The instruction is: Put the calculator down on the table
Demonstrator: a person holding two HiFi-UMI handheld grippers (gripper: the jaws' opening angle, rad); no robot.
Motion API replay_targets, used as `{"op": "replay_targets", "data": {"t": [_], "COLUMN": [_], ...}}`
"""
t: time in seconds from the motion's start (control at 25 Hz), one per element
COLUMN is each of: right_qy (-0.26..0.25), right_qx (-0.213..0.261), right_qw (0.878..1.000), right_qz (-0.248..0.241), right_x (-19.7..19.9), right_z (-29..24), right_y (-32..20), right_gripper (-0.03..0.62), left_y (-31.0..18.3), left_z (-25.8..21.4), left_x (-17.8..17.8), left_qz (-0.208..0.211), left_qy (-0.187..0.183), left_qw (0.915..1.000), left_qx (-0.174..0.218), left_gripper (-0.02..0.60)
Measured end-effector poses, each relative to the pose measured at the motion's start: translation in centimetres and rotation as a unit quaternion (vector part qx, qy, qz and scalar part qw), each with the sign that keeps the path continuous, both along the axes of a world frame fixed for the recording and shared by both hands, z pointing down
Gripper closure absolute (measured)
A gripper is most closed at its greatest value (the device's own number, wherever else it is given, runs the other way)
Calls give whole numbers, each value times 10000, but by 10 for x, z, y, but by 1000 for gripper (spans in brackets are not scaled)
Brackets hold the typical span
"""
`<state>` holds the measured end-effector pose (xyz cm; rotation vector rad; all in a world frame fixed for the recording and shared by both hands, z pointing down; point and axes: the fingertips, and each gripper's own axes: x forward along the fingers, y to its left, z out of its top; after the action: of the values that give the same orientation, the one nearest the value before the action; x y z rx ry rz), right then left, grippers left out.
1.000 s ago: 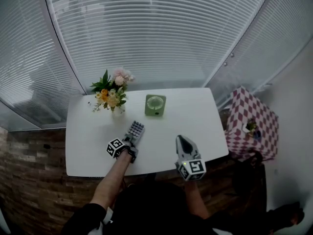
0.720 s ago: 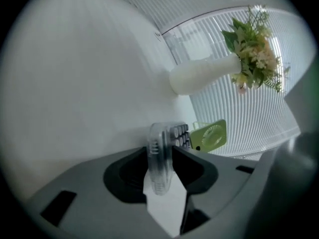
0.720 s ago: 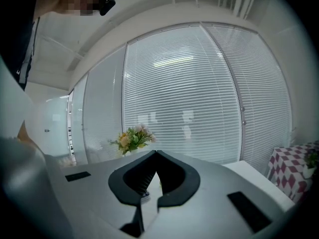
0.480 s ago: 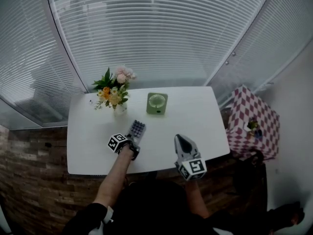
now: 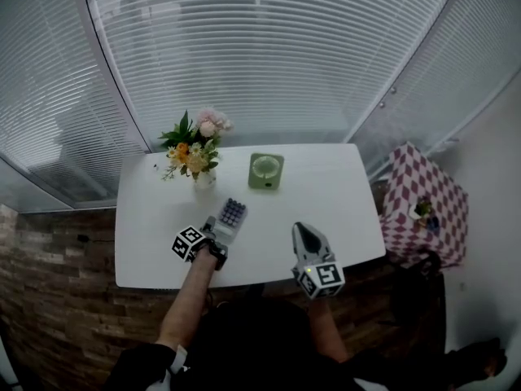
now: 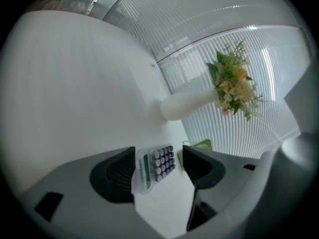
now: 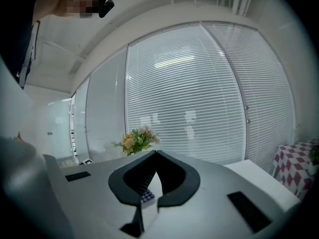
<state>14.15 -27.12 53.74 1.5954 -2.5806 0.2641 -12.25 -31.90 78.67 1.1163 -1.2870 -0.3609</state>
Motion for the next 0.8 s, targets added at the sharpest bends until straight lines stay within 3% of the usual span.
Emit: {"op": "replay_targets", "data": {"t": [0.16,0.52,0.8], "right_qy": [39,145,149], "right_qx": [74,156,168], "right_qw": [9999,9997,9997], "right_qz": [-96,-91,-86], "right_x": [-6,-10,-12], "right_z": [-1,-6,-9], "right_y": [0,2,1], "right_gripper": [588,588,588], "left_y": [-6,2,10], "left_z": [-35,-130,-207], "left_x": [2,-6,-17], "left_qz": [-190,-8,-186], "left_qy": [778,882,1228], "left_qw": [9947,9785,9577], "left_qx": [641,1862,2595], "left_gripper": [307,308,308]}}
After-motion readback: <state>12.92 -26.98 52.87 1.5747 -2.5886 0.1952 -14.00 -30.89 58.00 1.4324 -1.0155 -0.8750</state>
